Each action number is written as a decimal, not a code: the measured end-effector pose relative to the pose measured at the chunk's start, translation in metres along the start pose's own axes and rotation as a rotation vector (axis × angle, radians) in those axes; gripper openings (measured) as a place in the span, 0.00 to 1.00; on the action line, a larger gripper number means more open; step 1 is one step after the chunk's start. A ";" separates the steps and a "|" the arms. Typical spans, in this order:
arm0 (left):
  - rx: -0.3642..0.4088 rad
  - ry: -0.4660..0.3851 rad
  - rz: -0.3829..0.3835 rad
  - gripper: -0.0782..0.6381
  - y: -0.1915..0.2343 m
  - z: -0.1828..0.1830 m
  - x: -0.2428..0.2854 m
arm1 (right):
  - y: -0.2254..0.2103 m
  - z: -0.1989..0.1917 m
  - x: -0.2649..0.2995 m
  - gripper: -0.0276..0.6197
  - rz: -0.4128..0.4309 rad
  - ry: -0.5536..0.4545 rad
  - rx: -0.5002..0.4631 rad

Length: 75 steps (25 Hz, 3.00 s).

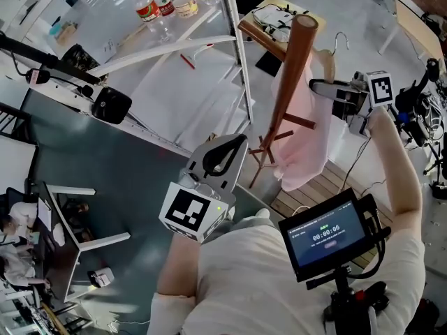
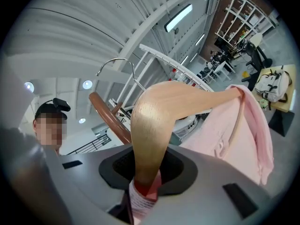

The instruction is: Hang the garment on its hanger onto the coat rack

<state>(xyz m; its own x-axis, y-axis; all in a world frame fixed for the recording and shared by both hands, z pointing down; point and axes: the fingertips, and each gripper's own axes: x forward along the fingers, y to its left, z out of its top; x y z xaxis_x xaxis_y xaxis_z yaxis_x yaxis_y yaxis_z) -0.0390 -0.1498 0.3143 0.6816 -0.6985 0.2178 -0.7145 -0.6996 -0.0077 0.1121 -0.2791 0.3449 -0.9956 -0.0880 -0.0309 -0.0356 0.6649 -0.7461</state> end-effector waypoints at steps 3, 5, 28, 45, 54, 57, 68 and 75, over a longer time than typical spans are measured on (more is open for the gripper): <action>0.009 0.002 0.000 0.12 0.001 0.002 0.004 | -0.005 -0.003 0.009 0.20 -0.014 0.054 -0.004; 0.011 0.007 0.006 0.12 0.003 0.001 0.005 | -0.004 -0.005 0.016 0.19 -0.019 0.091 -0.008; -0.051 0.006 0.048 0.12 0.010 -0.014 0.007 | -0.017 -0.034 0.037 0.18 -0.019 0.335 0.022; -0.074 0.008 0.078 0.12 0.011 -0.023 0.002 | -0.032 -0.072 0.044 0.18 -0.017 0.483 0.034; -0.090 0.020 0.090 0.12 0.008 -0.031 0.001 | -0.034 -0.082 0.046 0.18 0.014 0.464 0.066; -0.094 0.021 0.092 0.12 0.008 -0.034 0.001 | -0.034 -0.081 0.046 0.18 0.018 0.451 0.062; -0.109 0.028 0.088 0.12 0.007 -0.040 0.000 | -0.036 -0.080 0.045 0.18 0.083 0.348 0.080; -0.107 0.032 0.080 0.12 0.007 -0.041 0.001 | -0.037 -0.079 0.045 0.18 0.100 0.331 0.076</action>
<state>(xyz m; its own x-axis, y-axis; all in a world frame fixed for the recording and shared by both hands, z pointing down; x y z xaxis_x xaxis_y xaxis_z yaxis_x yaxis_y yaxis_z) -0.0500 -0.1488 0.3544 0.6180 -0.7449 0.2513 -0.7800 -0.6210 0.0772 0.0617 -0.2487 0.4240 -0.9683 0.2281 0.1015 0.0576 0.5997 -0.7981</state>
